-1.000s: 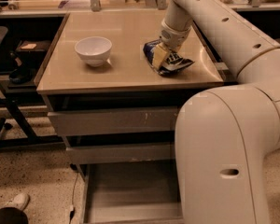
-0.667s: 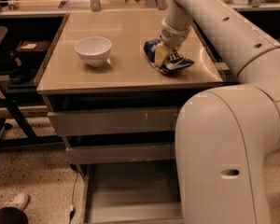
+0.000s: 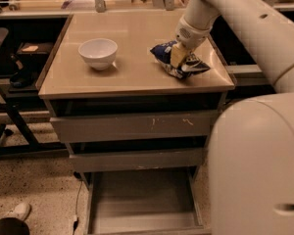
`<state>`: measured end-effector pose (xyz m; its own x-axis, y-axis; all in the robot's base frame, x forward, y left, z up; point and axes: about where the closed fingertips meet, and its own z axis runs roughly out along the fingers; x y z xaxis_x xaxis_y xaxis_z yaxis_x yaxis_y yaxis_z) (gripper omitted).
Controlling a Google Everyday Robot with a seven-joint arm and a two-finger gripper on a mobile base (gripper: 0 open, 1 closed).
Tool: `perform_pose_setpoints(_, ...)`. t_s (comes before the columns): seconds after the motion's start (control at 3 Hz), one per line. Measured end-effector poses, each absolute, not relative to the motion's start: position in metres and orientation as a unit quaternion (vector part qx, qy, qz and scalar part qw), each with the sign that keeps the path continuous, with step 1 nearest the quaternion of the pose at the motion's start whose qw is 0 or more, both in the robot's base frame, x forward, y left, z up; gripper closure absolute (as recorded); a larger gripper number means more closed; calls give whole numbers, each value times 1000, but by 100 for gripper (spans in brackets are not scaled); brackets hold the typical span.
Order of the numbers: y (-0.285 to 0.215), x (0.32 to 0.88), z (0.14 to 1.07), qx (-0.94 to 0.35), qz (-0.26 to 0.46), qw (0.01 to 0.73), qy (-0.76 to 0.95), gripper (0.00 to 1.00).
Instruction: Place blue chip bag into bottom drawer
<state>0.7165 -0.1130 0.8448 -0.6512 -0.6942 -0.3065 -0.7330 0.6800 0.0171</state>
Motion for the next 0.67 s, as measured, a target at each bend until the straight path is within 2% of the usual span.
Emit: perform_pose_setpoints(0.67,-133,616,842,-430,125,137,883,100)
